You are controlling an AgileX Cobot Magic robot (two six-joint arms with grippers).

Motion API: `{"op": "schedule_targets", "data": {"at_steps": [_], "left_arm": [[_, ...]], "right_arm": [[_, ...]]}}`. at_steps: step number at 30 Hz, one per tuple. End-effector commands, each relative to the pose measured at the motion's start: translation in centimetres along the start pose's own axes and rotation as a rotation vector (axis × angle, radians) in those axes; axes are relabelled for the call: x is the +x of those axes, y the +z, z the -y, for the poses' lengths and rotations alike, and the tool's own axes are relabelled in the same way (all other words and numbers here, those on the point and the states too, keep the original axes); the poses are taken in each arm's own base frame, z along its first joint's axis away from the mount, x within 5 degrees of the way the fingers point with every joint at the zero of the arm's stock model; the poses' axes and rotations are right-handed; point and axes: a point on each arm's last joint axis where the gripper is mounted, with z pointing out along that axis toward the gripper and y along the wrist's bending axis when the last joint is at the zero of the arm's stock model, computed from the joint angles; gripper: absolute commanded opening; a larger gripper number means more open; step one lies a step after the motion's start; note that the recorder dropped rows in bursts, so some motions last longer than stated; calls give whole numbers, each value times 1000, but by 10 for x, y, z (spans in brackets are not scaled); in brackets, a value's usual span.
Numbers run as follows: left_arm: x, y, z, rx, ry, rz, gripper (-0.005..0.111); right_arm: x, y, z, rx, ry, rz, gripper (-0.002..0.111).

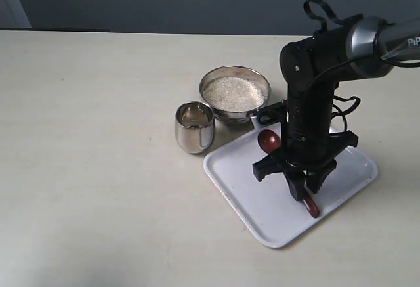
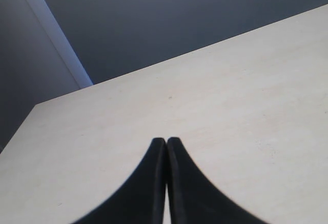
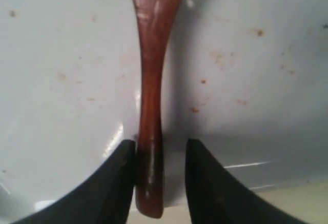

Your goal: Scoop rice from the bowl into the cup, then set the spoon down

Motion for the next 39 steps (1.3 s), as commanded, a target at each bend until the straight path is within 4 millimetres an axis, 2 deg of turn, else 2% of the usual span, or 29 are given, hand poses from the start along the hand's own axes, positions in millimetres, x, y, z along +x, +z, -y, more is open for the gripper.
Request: {"op": "schedule_targets", "data": {"at_steps": [1,5,16,18,19,21,22,23,24,26,28,31,34,39], "left_arm": [[-2,-1,0,5,-6,17,1],[-2,-1,0,5,-6,17,1],[-2,-1,0,5,-6,17,1],[-2,-1,0,5,-6,17,1],[-2,-1,0,5,-6,17,1],[-2,-1,0,5,-6,17,1],[-2,-1,0,5,-6,17,1],[-2,-1,0,5,-6,17,1],[-2,-1,0,5,-6,17,1],[-2,-1,0,5,-6,17,1],[-2,-1,0,5,-6,17,1],[-2,-1,0,5,-6,17,1],[-2,-1,0,5,-6,17,1],[-2,-1,0,5,-6,17,1]], "right_arm": [[0,0,4,8,-7,6,34],[1,-1,5,27,-10,-6,34],[15,-34,8,40,-4,64,34],[20,-47,9,38,-4,110,34],[26,-62,9,40,-6,168,33],[37,-88,12,56,-13,292,23],[46,-107,13,48,-12,387,11],[53,-118,13,44,-11,434,5],[65,-137,14,36,-8,525,-1],[87,-162,16,25,-4,651,-1],[108,-172,18,19,-7,758,-1],[128,-165,19,-6,20,858,-1],[149,-147,21,-32,54,956,-1],[173,-102,23,-28,33,1022,-1]]}}
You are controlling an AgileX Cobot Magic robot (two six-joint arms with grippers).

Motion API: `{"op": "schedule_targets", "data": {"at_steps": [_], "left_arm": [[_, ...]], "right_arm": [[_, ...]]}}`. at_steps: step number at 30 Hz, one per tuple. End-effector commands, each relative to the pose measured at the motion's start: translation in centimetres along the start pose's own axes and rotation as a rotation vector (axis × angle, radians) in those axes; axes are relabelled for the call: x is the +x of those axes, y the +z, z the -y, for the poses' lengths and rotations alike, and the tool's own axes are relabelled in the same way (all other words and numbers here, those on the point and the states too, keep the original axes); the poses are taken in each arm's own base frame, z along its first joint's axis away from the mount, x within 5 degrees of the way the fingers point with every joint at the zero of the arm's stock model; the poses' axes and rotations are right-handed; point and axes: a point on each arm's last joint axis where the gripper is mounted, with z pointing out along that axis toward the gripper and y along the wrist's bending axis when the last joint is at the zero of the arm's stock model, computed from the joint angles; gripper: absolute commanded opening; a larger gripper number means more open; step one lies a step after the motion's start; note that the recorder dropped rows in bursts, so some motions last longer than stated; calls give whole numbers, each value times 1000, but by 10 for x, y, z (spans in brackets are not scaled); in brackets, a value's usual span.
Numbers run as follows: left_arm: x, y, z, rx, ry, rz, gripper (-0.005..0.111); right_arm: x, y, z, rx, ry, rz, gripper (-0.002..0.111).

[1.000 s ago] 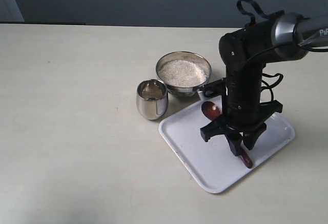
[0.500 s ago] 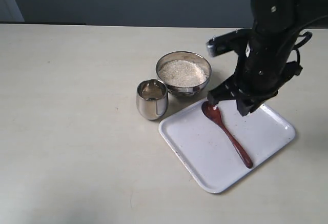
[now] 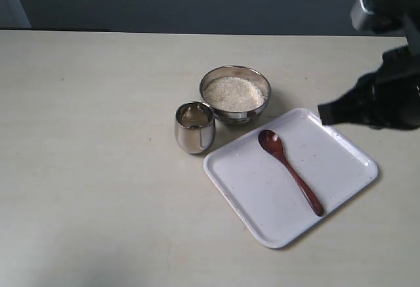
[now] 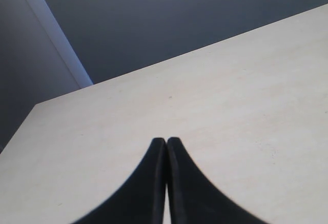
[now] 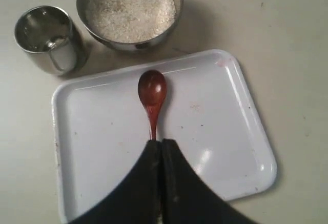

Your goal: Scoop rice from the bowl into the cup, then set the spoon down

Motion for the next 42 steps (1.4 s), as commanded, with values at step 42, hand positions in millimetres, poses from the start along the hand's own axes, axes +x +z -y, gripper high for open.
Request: {"op": "schedule_targets", "data": {"at_steps": [42], "left_arm": [[-2,-1,0,5,-6,17,1]], "right_arm": [[175,-48,49,449,409,620,-1]]}}
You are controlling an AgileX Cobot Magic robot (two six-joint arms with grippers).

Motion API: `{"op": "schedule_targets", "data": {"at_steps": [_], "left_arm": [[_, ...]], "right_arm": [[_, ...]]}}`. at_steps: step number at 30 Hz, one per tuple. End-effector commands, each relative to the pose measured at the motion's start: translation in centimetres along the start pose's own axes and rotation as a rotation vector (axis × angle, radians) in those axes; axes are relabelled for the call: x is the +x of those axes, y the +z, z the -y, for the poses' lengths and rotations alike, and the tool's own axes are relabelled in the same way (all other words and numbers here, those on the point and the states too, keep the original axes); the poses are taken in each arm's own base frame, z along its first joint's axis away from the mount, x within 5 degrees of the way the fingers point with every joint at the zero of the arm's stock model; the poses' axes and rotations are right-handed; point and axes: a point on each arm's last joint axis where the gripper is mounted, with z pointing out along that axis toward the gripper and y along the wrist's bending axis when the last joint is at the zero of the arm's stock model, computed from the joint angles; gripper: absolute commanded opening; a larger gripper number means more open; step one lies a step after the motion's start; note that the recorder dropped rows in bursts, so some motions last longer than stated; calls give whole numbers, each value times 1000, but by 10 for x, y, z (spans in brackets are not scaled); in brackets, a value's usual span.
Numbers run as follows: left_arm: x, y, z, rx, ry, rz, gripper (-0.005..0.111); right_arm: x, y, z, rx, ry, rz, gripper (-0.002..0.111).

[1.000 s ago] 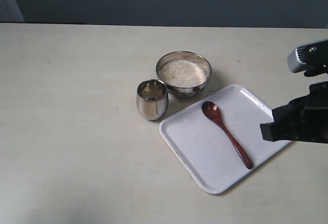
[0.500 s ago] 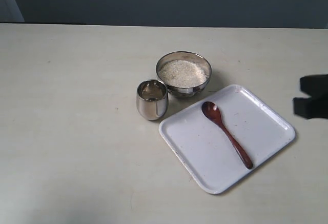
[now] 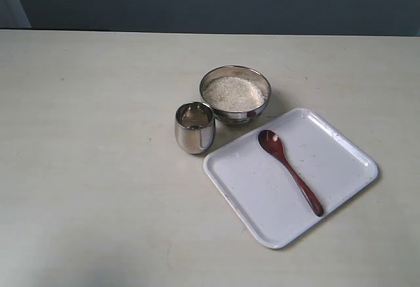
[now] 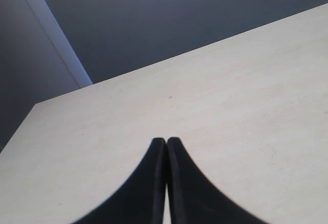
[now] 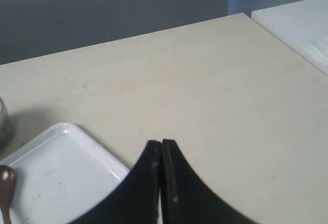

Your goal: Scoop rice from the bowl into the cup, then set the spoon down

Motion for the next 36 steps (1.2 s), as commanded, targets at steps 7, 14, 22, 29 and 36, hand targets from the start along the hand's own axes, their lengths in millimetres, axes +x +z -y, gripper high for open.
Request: {"op": "schedule_targets", "data": {"at_steps": [7,14,22,29,36], "left_arm": [[-2,-1,0,5,-6,17,1],[-2,-1,0,5,-6,17,1],[-2,-1,0,5,-6,17,1],[-2,-1,0,5,-6,17,1],[-2,-1,0,5,-6,17,1]], "right_arm": [[21,-4,2,-17,-53,87,-1],[39,6,5,-8,-67,59,-1],[40,7,5,-17,-55,76,-1],[40,7,5,-17,-61,76,-1],[40,7,5,-15,-103,76,-1]]}}
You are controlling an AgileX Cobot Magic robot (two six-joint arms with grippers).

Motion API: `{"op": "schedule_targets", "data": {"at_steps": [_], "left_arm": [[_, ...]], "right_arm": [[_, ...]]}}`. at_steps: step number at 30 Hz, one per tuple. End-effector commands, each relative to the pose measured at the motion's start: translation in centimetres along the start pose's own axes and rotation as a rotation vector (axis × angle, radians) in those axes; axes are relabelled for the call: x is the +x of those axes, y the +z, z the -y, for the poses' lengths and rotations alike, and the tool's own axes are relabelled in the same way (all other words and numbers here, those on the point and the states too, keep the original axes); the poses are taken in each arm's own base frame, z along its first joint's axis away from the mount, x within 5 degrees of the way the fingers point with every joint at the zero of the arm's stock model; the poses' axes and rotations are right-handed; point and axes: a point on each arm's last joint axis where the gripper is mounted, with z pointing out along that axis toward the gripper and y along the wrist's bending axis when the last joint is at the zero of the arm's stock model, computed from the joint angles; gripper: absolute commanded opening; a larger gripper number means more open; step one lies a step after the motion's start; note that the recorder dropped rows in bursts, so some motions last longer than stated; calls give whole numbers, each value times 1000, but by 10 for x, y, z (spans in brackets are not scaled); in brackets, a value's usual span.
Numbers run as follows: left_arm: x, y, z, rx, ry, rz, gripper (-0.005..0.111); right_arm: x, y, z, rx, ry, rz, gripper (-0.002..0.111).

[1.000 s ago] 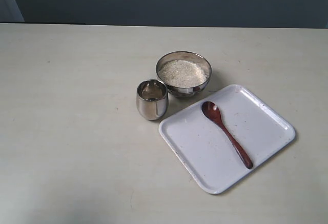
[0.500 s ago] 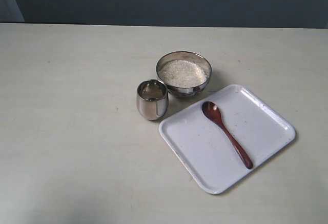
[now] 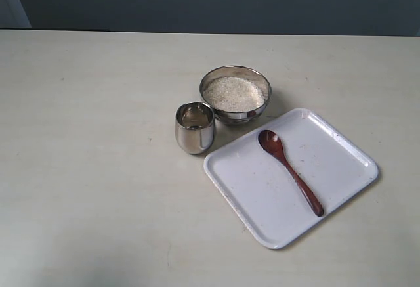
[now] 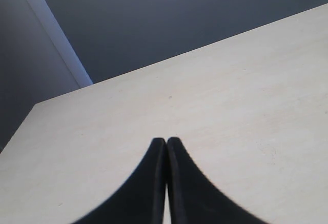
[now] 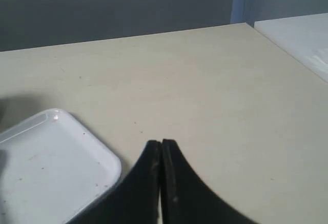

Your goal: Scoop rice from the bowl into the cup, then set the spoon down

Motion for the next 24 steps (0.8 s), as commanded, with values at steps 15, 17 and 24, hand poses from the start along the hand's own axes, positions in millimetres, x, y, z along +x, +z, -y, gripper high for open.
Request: {"op": "schedule_targets", "data": {"at_steps": [15,17,24], "left_arm": [[-2,-1,0,5,-6,17,1],[-2,-1,0,5,-6,17,1],[-2,-1,0,5,-6,17,1]], "right_arm": [[0,0,-1,-12,26,14,-1],[0,0,-1,-12,26,14,-1],[0,0,-1,-12,26,14,-1]]}}
